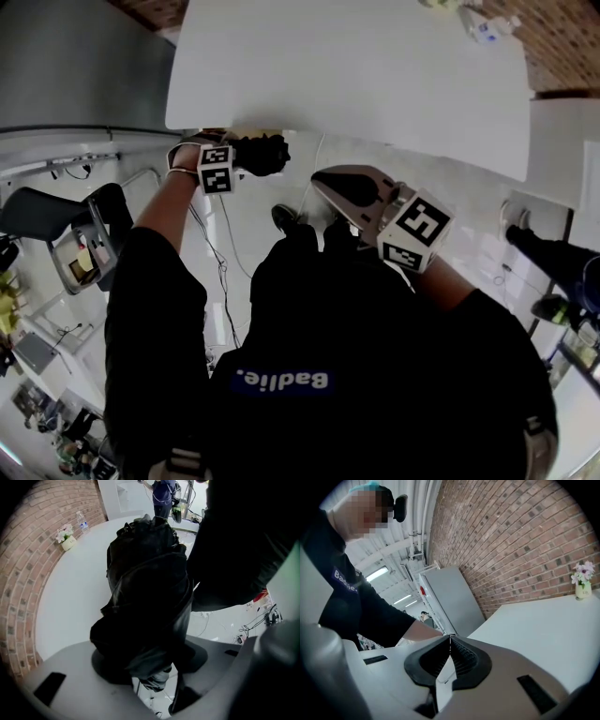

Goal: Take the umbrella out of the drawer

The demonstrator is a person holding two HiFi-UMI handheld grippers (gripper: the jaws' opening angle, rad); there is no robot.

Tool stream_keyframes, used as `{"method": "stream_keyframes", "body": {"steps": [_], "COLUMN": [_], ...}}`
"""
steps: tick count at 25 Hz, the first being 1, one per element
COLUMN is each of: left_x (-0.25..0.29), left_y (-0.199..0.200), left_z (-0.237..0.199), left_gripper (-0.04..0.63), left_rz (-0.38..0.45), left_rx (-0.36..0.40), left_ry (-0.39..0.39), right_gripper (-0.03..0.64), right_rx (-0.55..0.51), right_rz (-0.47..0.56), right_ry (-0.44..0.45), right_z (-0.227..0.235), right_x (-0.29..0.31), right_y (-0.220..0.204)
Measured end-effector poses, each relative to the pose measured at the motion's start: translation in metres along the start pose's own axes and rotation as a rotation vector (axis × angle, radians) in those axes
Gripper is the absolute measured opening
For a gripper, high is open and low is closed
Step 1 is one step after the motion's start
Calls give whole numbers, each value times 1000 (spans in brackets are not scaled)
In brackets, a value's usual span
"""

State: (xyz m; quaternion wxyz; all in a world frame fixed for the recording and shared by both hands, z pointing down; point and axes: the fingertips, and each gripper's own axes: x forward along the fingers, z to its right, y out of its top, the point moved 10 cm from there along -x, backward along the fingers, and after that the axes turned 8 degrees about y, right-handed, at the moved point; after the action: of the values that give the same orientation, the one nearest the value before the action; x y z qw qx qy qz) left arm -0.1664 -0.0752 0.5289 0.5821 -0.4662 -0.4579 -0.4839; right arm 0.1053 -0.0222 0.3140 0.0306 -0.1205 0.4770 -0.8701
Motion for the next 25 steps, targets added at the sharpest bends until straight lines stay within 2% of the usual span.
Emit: {"method": "stream_keyframes", "body": {"steps": [6, 10, 12, 16, 19, 25], "left_x": [-16, -15, -16, -24, -31, -36], "left_y": [-5, -6, -5, 2, 5, 19], "left_z": [-48, -75, -81, -85, -96, -126], "left_gripper": [221, 221, 221, 221, 221, 221], "left_rz": [-26, -37, -42, -61, -86, -107], "left_rx": [-44, -167, -193, -150, -98, -82], "left_ry": [42, 10, -5, -23, 1, 42], "right_gripper": [31, 31, 31, 31, 31, 31], "right_rx": [-45, -48, -47, -55, -67, -71], "right_rz": [7, 6, 7, 21, 49, 60], "right_ry": [-4, -33, -48, -74, -86, -127], "right_z": [4, 4, 3, 0, -4, -11], "right_x": [-7, -20, -26, -33, -36, -47], "right_y": [19, 22, 21, 24, 30, 33]}}
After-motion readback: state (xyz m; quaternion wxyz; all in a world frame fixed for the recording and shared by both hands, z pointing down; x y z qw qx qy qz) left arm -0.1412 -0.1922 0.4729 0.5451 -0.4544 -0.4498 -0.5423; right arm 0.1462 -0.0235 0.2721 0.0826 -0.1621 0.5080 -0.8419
